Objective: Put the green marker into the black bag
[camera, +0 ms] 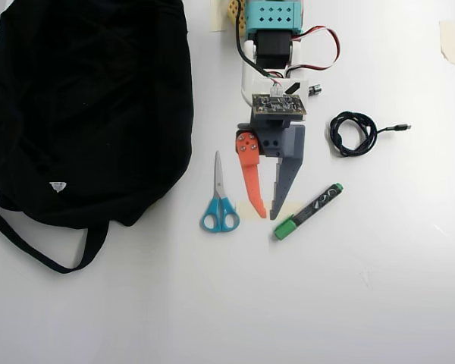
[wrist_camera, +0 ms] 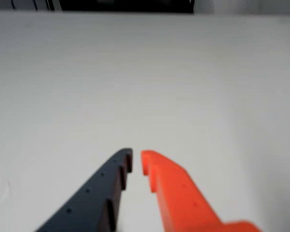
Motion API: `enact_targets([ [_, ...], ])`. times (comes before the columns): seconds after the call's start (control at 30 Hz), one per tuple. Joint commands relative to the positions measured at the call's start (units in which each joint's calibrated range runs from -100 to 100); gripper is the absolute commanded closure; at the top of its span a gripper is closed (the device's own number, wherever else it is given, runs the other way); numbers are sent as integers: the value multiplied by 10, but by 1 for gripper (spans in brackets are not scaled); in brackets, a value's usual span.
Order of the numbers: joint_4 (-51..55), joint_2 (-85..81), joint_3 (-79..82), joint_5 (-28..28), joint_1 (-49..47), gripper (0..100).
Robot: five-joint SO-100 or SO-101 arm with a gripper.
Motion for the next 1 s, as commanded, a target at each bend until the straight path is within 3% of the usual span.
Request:
enact_targets([
  [0.0,106,-18,-80,-1,-4,98],
  [0.57,516,-18,-237,-2,-6,98],
  [0.97,596,-18,-228,1,-19,98],
])
